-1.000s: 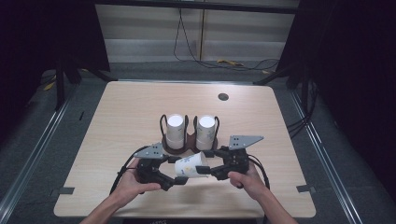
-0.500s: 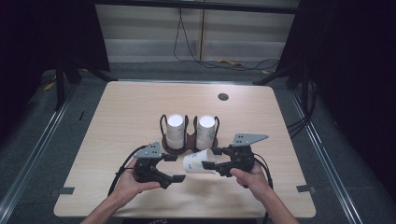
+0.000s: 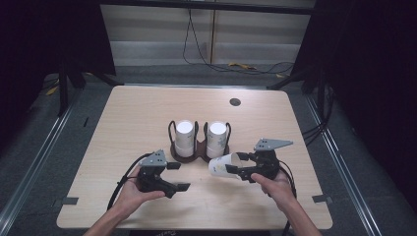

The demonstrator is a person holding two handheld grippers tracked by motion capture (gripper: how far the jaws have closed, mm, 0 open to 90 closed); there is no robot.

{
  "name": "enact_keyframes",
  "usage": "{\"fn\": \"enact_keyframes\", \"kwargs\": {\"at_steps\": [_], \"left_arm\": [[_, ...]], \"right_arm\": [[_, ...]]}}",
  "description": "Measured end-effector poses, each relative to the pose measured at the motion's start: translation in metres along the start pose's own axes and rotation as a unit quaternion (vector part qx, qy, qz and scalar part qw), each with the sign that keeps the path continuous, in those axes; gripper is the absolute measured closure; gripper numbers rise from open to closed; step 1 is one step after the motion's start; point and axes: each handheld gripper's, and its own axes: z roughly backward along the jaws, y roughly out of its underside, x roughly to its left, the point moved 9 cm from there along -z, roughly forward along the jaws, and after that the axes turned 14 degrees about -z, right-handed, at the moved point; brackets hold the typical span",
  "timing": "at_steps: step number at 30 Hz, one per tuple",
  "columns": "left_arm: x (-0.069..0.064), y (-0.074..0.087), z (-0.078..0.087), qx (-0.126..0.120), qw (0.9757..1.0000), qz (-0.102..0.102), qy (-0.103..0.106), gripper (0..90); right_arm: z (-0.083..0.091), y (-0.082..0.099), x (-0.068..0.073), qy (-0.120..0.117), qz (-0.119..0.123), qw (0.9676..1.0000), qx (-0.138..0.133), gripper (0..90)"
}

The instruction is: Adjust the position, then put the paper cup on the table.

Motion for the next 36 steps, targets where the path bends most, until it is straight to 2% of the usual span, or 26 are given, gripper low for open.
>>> {"fn": "enact_keyframes", "kwargs": {"at_steps": [5,10,17,28,33,36], "left_arm": [[0.002,0.004,-0.001,0.011,0.9999,0.000,-0.002,16.3],[0.002,0.006,0.001,0.007,1.0000,0.002,-0.005,16.3],[0.009,0.011,0.005,0.007,0.9998,0.009,-0.018,16.3],[0.012,0.019,0.004,0.015,0.9997,0.013,-0.016,16.3],[0.013,0.020,0.005,0.011,0.9995,0.021,-0.019,16.3],[0.013,0.019,0.005,0.008,0.9996,0.018,-0.018,16.3]], "right_arm": [[0.004,0.001,-0.017,0.032,-0.011,0.9994,0.009,35.8],[0.006,0.000,-0.025,0.047,-0.013,0.9988,0.007,35.7],[0.009,-0.001,-0.046,0.087,-0.021,0.9959,0.018,35.7],[0.011,-0.009,-0.064,0.120,-0.034,0.9917,0.029,35.6],[0.011,-0.016,-0.069,0.132,-0.034,0.9902,0.029,35.4],[0.012,-0.018,-0.070,0.134,-0.037,0.9899,0.029,35.2]]}}
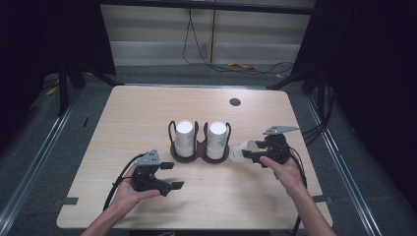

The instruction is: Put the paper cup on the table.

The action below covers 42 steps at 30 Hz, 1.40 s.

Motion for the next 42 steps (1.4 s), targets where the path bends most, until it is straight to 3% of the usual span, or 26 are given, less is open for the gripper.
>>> {"fn": "enact_keyframes", "kwargs": {"at_steps": [12,17,19,21,30,38,42], "left_arm": [[0.009,-0.002,0.000,-0.008,0.9998,0.015,-0.011,16.5],[0.005,-0.008,0.001,-0.009,0.9999,0.005,-0.008,16.4],[0.003,-0.009,0.000,-0.008,1.0000,0.002,-0.005,16.4],[0.002,-0.007,-0.001,-0.007,1.0000,0.004,-0.002,16.4],[0.005,-0.004,-0.002,-0.002,1.0000,0.008,-0.003,16.4],[-0.001,0.000,-0.002,0.006,1.0000,0.001,0.002,16.5],[-0.003,0.000,-0.001,0.003,1.0000,-0.003,0.004,16.8]], "right_arm": [[-0.004,-0.013,-0.019,0.033,-0.001,0.9992,0.023,34.5],[-0.006,-0.017,-0.025,0.044,-0.001,0.9986,0.030,33.8],[-0.006,-0.020,-0.031,0.065,0.002,0.9972,0.038,33.3],[-0.006,-0.020,-0.032,0.067,-0.001,0.9970,0.038,33.3],[-0.009,-0.030,-0.049,0.112,0.005,0.9917,0.063,32.9],[-0.021,-0.034,-0.067,0.159,0.007,0.9834,0.086,31.0],[-0.025,-0.038,-0.071,0.166,-0.005,0.9827,0.081,28.0]]}}
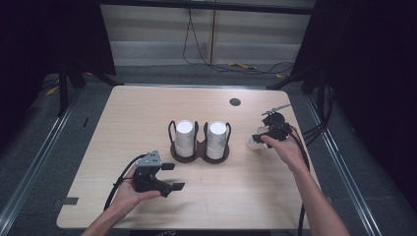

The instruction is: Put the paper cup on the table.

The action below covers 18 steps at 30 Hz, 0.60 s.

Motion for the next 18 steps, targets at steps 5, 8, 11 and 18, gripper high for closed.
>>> {"fn": "enact_keyframes", "kwargs": {"at_steps": [5,8,11,18], "left_arm": [[0.002,0.002,0.000,0.004,1.0000,0.001,0.000,16.7],[0.002,0.002,0.000,0.007,1.0000,0.002,-0.001,16.7],[0.003,0.002,0.001,0.004,1.0000,0.004,-0.002,16.8],[0.000,0.000,0.001,-0.003,1.0000,0.007,0.003,16.8]], "right_arm": [[-0.008,-0.006,0.002,0.002,-0.005,0.9999,-0.009,23.7],[-0.011,-0.008,0.002,0.006,-0.008,0.9999,-0.012,23.1],[-0.017,-0.009,0.003,0.002,-0.018,0.9997,-0.017,21.0],[-0.023,-0.008,0.007,-0.018,-0.038,0.9990,-0.015,19.5]]}}
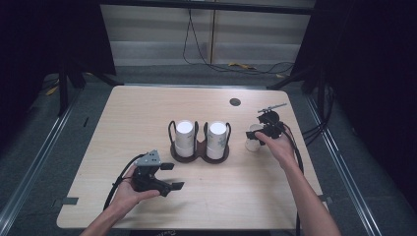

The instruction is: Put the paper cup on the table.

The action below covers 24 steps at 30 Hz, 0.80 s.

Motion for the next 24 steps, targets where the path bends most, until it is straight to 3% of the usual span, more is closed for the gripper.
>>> {"fn": "enact_keyframes", "kwargs": {"at_steps": [8,16,22,24], "left_arm": [[0.003,0.002,0.001,0.003,1.0000,0.002,-0.006,17.0],[0.003,0.002,0.002,0.003,1.0000,0.002,-0.007,17.0],[0.004,0.004,0.001,0.012,0.9999,0.002,-0.008,17.0],[0.005,0.004,0.001,0.010,0.9999,0.005,-0.009,17.0]], "right_arm": [[-0.003,0.006,-0.001,-0.008,-0.011,0.9999,0.004,16.8],[0.002,0.011,-0.003,-0.018,-0.024,0.9992,-0.026,14.8],[0.003,0.016,-0.002,-0.022,-0.025,0.9993,-0.019,14.9],[0.004,0.016,-0.002,-0.021,-0.024,0.9991,-0.028,15.0]]}}
